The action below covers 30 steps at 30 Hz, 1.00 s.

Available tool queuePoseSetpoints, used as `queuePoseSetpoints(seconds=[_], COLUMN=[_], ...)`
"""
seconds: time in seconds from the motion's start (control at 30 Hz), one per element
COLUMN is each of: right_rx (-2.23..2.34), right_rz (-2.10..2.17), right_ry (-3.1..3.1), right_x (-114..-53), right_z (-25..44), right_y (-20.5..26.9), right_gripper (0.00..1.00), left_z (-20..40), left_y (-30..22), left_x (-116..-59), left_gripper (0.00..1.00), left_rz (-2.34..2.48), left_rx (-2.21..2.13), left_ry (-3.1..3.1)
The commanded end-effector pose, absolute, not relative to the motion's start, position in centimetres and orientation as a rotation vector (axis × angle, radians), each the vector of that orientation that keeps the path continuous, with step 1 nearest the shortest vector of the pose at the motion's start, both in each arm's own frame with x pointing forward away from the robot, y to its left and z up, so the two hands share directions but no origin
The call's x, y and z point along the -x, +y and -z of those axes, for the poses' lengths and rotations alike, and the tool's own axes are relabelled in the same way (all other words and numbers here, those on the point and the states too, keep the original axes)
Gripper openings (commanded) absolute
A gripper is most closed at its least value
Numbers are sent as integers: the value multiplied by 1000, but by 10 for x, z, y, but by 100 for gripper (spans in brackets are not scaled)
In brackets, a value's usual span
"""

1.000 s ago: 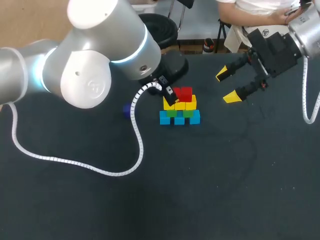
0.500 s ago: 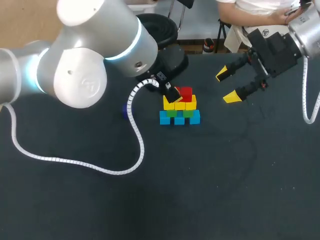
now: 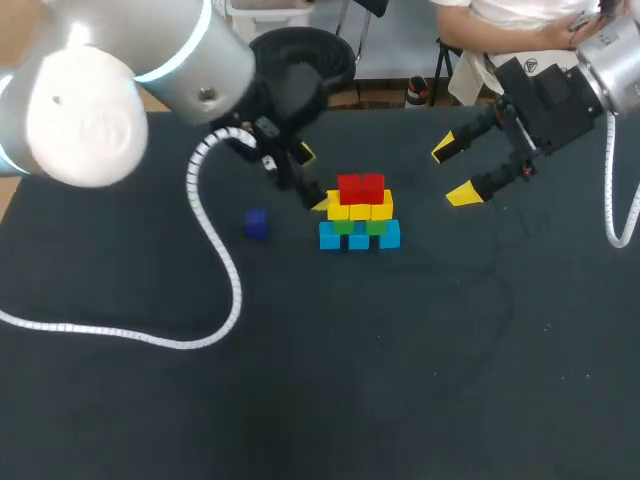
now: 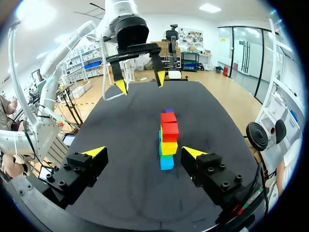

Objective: Place the blue cubes, place green cubes on the blue cubes, place the yellow cubes on the green cubes, then place the red cubes on the yellow cubes, and place purple cube on the red cubes.

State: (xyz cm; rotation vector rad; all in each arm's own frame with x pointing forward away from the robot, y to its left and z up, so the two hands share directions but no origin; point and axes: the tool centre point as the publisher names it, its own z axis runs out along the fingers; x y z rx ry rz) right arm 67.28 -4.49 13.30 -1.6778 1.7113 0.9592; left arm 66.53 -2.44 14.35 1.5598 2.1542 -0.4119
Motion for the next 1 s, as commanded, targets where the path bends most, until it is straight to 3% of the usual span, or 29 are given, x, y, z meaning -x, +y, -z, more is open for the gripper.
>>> queuePoseSetpoints(seconds=[0.03, 0.33, 1.0], right_rx=[1676, 1676, 1676], right_rz=[-956, -956, -956], right_ry=[1711, 1711, 1711], right_x=[-672, -672, -672], right_z=[-133, -133, -133], right_y=[-45, -45, -45], right_gripper=[100, 100, 100], left_z=[-140, -127, -128], left_y=[-3, 32, 38], left_x=[-673, -687, -698], left_gripper=[100, 100, 100], left_rz=[487, 614, 563], left_rx=[-1520, -1451, -1524], left_ry=[2165, 2261, 2161])
